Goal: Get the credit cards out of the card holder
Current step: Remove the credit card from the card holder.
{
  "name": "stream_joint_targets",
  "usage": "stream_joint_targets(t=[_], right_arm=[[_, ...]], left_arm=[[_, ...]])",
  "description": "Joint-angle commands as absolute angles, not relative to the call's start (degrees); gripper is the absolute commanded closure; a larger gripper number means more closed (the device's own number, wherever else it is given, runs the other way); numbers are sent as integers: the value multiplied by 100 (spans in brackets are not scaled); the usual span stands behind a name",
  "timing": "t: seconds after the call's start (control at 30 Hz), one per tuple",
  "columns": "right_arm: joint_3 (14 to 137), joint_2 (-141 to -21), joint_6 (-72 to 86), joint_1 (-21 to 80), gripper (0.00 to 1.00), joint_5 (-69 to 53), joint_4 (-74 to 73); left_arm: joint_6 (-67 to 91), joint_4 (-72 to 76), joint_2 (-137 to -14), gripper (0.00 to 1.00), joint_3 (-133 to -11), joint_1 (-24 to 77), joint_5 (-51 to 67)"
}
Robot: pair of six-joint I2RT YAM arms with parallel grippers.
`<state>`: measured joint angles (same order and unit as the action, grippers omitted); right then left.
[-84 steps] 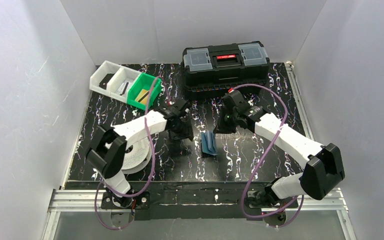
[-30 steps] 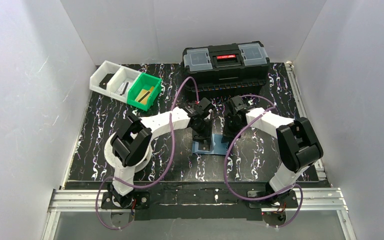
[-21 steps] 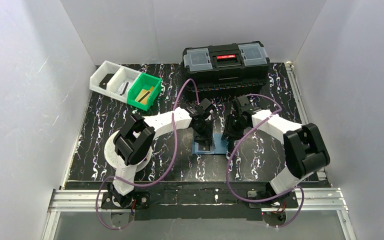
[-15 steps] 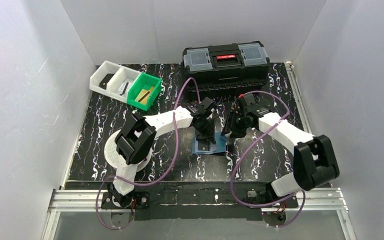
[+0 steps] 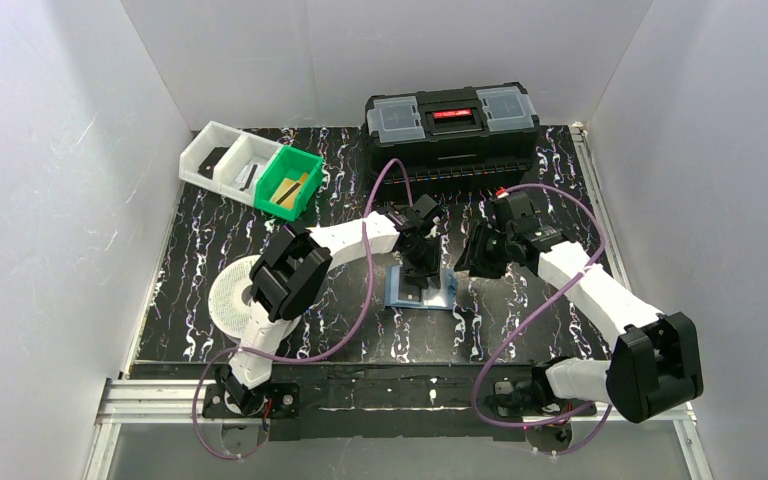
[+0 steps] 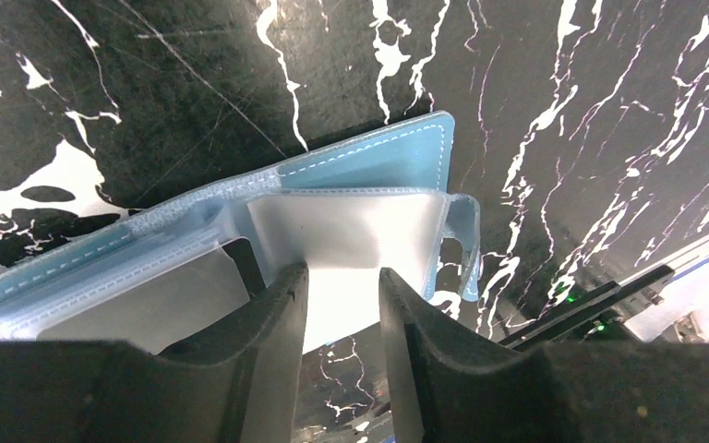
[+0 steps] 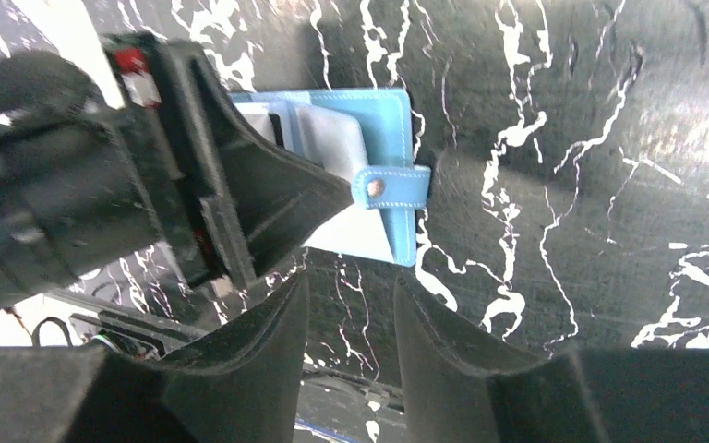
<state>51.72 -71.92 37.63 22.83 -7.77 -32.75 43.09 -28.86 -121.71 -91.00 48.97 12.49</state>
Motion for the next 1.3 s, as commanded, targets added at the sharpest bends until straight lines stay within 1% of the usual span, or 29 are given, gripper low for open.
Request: stream_joint_targets(t=[0.0,0.2,0.47,0.6,0.67,0.73,0.83,0.87,0.9,0.97,1.03,1.17,1.27], right_arm=[[4904,-7164,3924,2257,57,-1098,-3160],[4711,-7367,4134,2253,71,-1662,-2604],[4672,-7882,4202,2250,82,-2293,-1975],[4606,-8201,4258,2257,84,-2541,-1688],[4613,-8576,4328,2254,86,-2627,-1501],[4623,-8884,4406,2258,88,-2462,-1521],[4605,-9070,4425,2257,88,-2334,-1524],[4662,-9174,4422,2266,84,-2465,-1452],[4713,-9240,4426,2290,82,-2538,-1415],[4823,-9366,4411,2371,79,-2675,-1327],[4894,-9557,4412,2434,76,-2856,-1200],[4949,-9716,4392,2435,72,-2899,-1172],[4989,-9802,4389,2435,71,-2937,-1164]], left_arm=[[4353,-2988,-12308,68,-9200,4923,1373],[4251,-3068,-12006,71,-9119,4845,1236],[4003,-3174,-11677,72,-9165,4730,1523],[3944,-3244,-11527,73,-9118,4698,1550],[3890,-3315,-11408,73,-9058,4638,1514],[3826,-3446,-11196,73,-8906,4522,1376],[3718,-3564,-10766,73,-8404,4306,1136],[3662,-3553,-10548,73,-8065,4157,1083],[3617,-3515,-10469,73,-7907,4102,1042],[3552,-3428,-10461,76,-7772,4052,1098],[3541,-3350,-10613,81,-7763,4043,1108],[3550,-3301,-10726,85,-7742,4037,1099],[3569,-3278,-10791,88,-7720,4043,1099]])
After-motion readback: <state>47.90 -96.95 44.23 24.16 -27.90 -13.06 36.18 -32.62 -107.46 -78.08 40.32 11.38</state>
